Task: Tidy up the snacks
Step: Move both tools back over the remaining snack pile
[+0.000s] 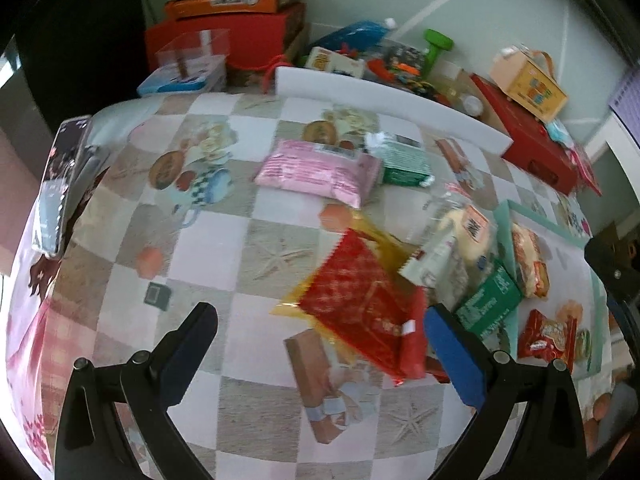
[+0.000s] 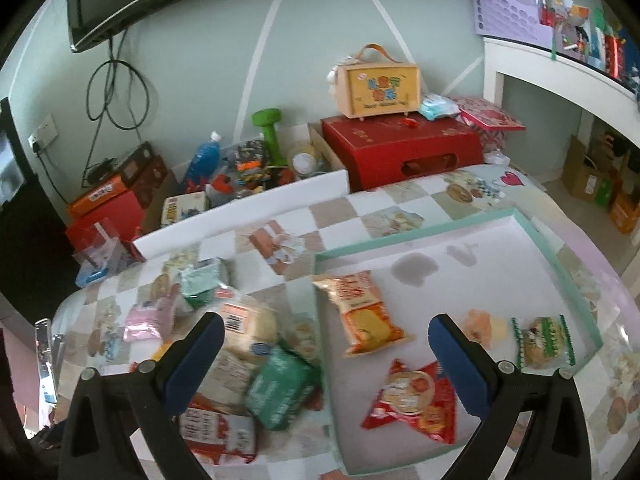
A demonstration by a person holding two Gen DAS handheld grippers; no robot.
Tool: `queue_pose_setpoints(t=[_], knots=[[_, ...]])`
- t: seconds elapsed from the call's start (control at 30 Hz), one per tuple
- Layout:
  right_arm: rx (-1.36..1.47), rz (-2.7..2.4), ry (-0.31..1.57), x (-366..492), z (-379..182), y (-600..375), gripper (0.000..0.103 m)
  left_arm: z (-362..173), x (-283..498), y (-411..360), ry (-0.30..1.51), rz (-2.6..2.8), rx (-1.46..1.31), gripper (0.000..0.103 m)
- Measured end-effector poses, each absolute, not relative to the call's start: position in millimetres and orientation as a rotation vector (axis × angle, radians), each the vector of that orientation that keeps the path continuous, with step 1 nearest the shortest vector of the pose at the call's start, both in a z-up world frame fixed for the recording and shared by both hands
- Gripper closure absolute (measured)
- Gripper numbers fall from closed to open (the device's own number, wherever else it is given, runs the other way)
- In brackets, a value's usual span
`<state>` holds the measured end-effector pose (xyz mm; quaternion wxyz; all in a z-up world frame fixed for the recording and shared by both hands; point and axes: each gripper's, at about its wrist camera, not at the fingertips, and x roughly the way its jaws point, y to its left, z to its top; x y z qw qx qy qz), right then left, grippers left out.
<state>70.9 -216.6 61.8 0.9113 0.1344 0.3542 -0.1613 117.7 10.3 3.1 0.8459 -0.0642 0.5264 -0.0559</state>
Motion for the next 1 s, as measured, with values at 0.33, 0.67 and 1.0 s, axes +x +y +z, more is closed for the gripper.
queue_pose_setpoints(t=[0.33,0.67,1.0], knots=[[0.242,-0.232,0.77,80.0,54.8,-181.9,0.0,-0.7,117.1,34.2,1.11,-0.085,-0.221,0.0],[0.192,-0.144,0.851,85.1,31.5,-157.0,0.0,-7.2,113.3,47.3,1.136,-0.032,-0.249,0.001],[0.205,-0.121,0.928,85.2,12.9,-155.2,0.0,-21.3,114.6,52.3,1.181,-0.015,-0.294,0.001]])
